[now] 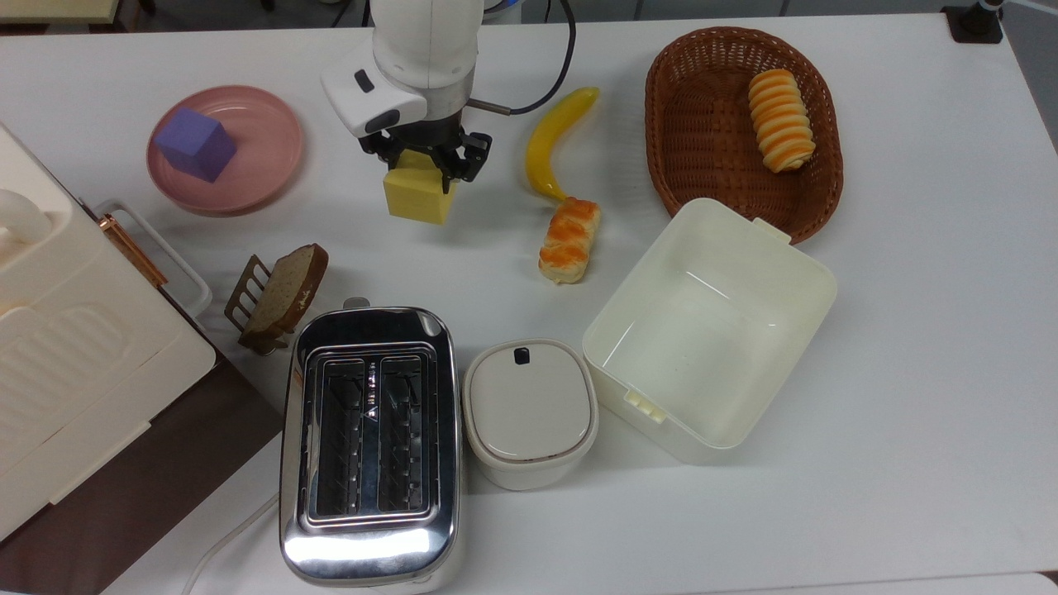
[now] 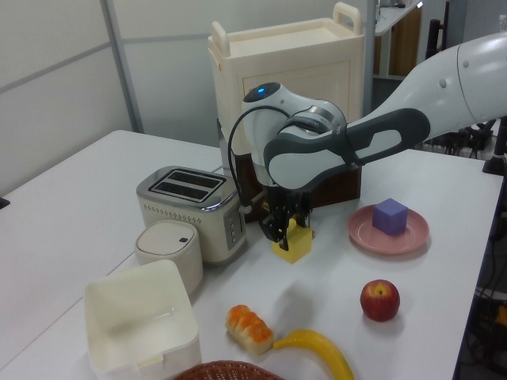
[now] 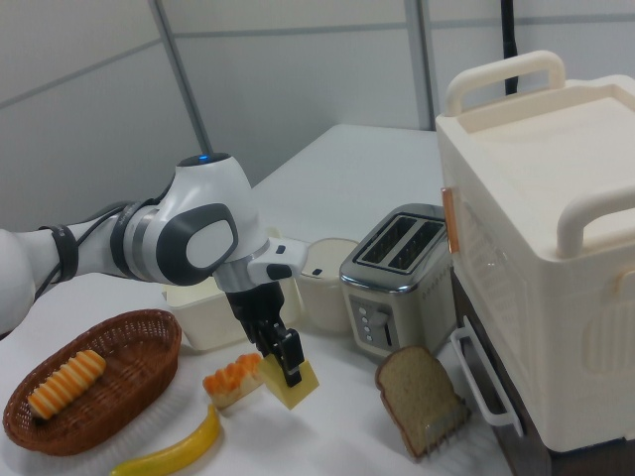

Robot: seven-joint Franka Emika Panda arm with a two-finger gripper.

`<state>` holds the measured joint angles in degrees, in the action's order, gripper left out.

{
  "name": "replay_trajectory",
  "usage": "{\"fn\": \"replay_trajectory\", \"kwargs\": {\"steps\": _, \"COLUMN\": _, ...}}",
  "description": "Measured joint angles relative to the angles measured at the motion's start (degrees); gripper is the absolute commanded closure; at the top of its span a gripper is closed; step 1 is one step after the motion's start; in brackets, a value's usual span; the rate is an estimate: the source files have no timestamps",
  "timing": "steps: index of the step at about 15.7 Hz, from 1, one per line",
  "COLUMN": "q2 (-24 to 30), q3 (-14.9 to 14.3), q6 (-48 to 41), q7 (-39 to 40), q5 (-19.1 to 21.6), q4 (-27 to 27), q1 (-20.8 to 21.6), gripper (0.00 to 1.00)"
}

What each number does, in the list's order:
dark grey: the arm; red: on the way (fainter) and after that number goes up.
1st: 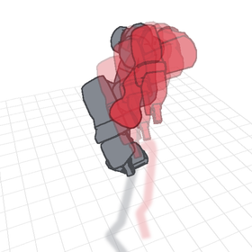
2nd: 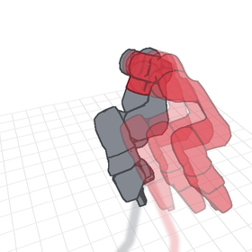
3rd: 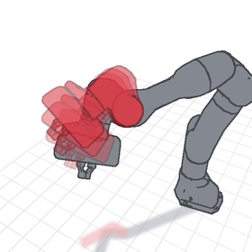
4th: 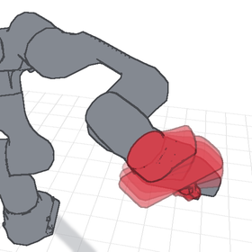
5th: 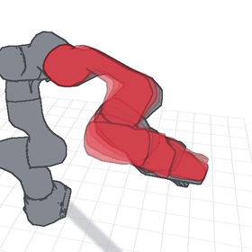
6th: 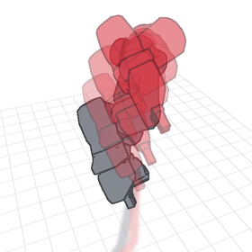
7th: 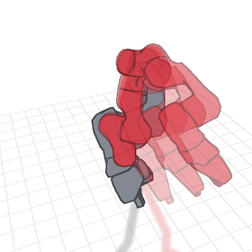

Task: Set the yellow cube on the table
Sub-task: 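Release the yellow cube onto the table and raise the gripper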

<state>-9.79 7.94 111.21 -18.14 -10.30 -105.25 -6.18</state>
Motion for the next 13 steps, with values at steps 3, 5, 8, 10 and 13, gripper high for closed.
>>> {"fn": "replay_trajectory", "kwargs": {"steps": 3, "q2": -0.05, "q3": 1.11, "q6": 0.02, "q7": -0.04, "q5": 0.96, "q4": 0.19, "q1": 0.33, "gripper": 0.37}}
{"fn": "replay_trajectory", "kwargs": {"steps": 5, "q2": -0.05, "q3": 1.71, "q6": 0.02, "q7": -0.31, "q5": 0.99, "q4": 0.22, "q1": 0.54, "gripper": 0.0}}
{"fn": "replay_trajectory", "kwargs": {"steps": 8, "q2": -0.05, "q3": 1.87, "q6": 0.02, "q7": -0.5, "q5": 0.99, "q4": 0.22, "q1": 0.54, "gripper": 0.0}}
{"fn": "replay_trajectory", "kwargs": {"steps": 10, "q2": -0.05, "q3": 1.9, "q6": 0.02, "q7": -0.5, "q5": 0.99, "q4": 0.24, "q1": 0.54, "gripper": 0.0}}
{"fn": "replay_trajectory", "kwargs": {"steps": 13, "q2": -0.04, "q3": 1.9, "q6": 0.02, "q7": -0.5, "q5": 0.98, "q4": 1.2, "q1": 0.48, "gripper": 0.0}}
